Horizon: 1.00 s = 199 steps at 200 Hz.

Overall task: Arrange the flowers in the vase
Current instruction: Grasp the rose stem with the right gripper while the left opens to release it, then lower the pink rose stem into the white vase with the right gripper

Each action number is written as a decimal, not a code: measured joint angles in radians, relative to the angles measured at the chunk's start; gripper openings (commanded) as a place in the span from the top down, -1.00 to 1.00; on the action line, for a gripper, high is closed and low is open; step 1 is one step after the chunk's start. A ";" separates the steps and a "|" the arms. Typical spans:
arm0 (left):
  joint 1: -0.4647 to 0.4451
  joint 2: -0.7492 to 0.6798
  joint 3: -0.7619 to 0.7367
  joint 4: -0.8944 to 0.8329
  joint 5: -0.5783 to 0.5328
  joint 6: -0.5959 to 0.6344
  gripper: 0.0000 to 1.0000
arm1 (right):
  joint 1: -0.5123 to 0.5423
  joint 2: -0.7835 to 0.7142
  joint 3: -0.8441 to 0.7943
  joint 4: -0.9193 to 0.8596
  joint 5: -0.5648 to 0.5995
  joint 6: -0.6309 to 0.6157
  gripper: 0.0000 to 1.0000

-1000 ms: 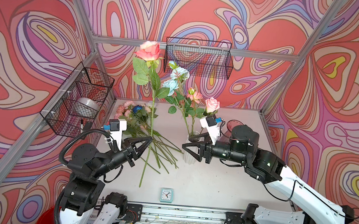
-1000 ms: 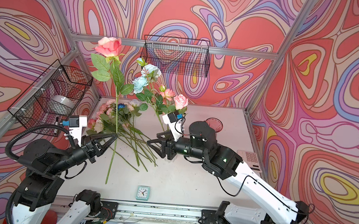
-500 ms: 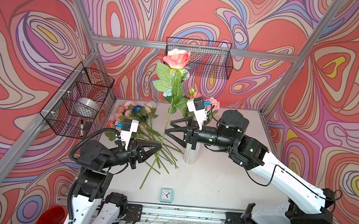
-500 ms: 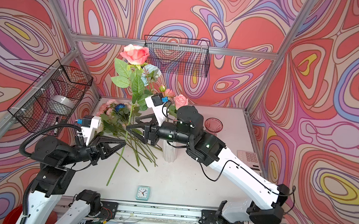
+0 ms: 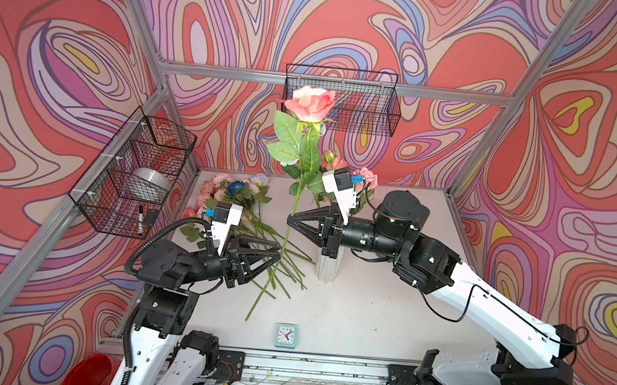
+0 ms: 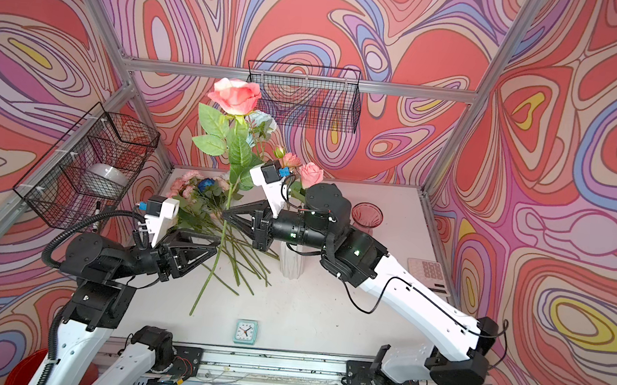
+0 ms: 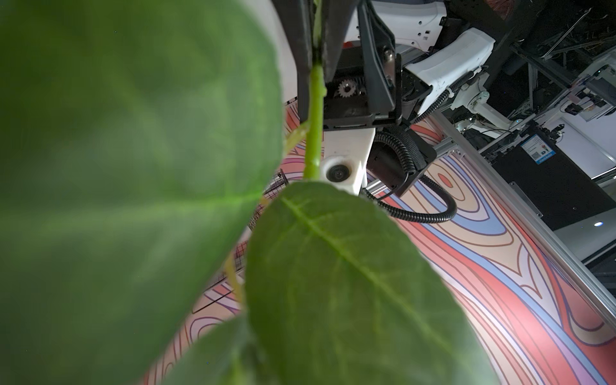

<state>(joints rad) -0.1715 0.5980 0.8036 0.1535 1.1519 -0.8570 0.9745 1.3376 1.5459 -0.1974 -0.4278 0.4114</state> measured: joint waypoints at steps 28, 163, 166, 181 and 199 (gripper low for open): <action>0.000 0.000 0.001 -0.059 -0.063 0.028 -0.99 | 0.000 -0.071 -0.063 -0.037 0.051 -0.011 1.00; 0.000 -0.075 -0.001 -0.340 -0.462 0.188 -1.00 | 0.000 -0.159 0.160 -0.351 0.590 -0.367 1.00; 0.000 -0.075 -0.001 -0.342 -0.464 0.189 -0.99 | 0.000 -0.151 0.174 -0.355 0.599 -0.375 1.00; 0.000 -0.074 -0.002 -0.348 -0.473 0.194 -0.99 | 0.000 -0.116 0.224 -0.373 0.644 -0.419 1.00; 0.000 -0.072 -0.002 -0.348 -0.477 0.199 -1.00 | 0.000 -0.077 0.262 -0.400 0.685 -0.463 1.00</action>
<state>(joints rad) -0.1715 0.5259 0.8021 -0.1947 0.6746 -0.6579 0.9749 1.2602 1.8084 -0.5976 0.2569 -0.0513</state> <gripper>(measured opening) 0.998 0.049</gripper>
